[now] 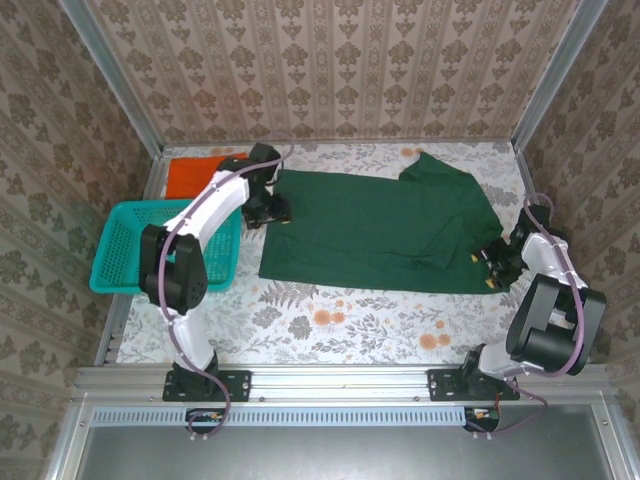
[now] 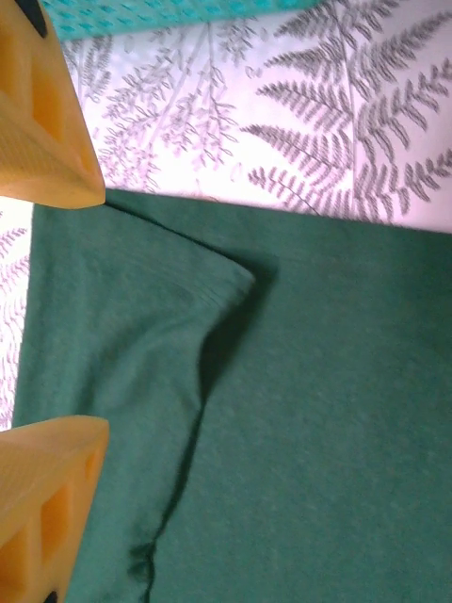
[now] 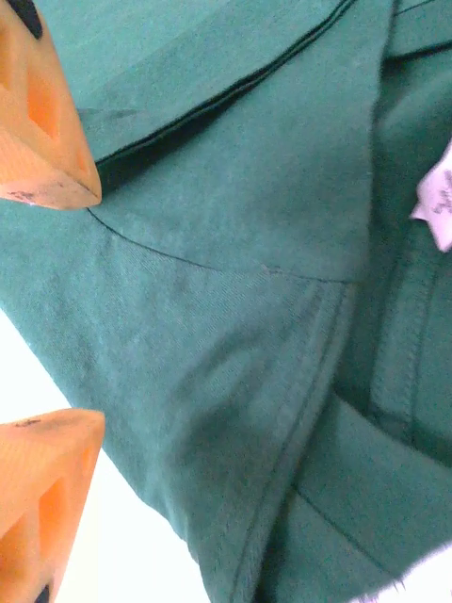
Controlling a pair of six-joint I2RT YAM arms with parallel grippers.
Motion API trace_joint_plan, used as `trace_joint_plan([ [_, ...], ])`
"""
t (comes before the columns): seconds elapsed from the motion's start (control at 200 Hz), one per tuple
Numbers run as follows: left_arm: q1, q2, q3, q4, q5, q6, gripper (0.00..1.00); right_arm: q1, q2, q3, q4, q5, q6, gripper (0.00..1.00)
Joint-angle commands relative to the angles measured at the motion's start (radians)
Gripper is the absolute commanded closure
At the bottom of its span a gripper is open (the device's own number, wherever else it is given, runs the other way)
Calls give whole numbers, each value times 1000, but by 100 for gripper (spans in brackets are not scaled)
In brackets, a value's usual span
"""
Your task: Fold and stack the t-shirts
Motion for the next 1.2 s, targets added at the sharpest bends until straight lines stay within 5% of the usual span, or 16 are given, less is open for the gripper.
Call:
trace_joint_plan([
  [0.0, 5, 115, 55, -94, 23, 42, 39, 12, 37, 25, 6, -32, 2, 43],
  [0.77, 23, 287, 166, -94, 20, -63, 49, 33, 135, 43, 35, 13, -28, 46],
  [1.195, 25, 317, 164, -96, 10, -99, 63, 32, 155, 47, 49, 31, -21, 46],
])
